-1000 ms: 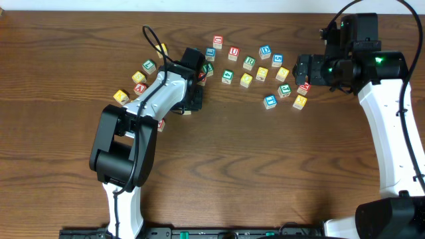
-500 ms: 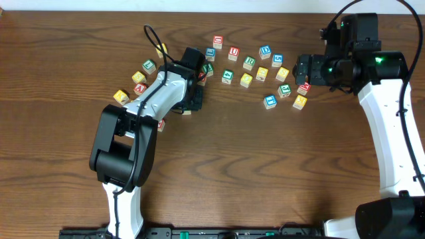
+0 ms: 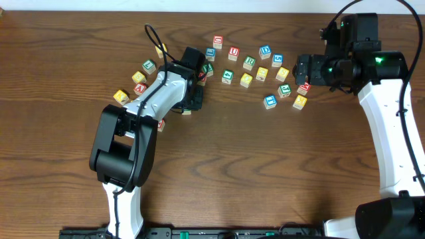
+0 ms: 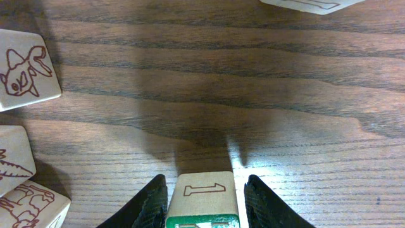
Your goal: Spell out NEURIPS
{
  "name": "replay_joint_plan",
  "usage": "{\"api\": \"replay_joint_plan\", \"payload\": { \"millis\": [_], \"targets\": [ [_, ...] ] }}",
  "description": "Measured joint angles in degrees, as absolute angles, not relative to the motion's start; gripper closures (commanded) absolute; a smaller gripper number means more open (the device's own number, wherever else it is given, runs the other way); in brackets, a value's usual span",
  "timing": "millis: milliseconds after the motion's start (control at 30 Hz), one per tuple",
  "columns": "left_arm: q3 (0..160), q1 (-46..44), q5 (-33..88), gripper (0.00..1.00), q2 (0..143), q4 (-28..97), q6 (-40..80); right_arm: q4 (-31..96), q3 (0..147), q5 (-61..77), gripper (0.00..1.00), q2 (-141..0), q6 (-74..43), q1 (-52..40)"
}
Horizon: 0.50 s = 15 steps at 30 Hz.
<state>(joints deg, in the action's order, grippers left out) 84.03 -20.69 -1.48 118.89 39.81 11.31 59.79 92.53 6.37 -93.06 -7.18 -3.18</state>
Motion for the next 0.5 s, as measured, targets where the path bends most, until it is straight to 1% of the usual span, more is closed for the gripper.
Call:
{"api": "replay_joint_plan", "payload": {
  "millis": [367,500],
  "targets": [
    [84.03,-20.69,-1.48,0.6,118.89,39.77,10.39,59.79,92.53,6.37,0.01,-93.06,-7.18,-3.18],
    [84.03,-20.69,-1.5,0.6,118.89,40.1,11.88,59.79,92.53,6.35,0.01,-93.06,-7.18,-3.18]
  ]
}}
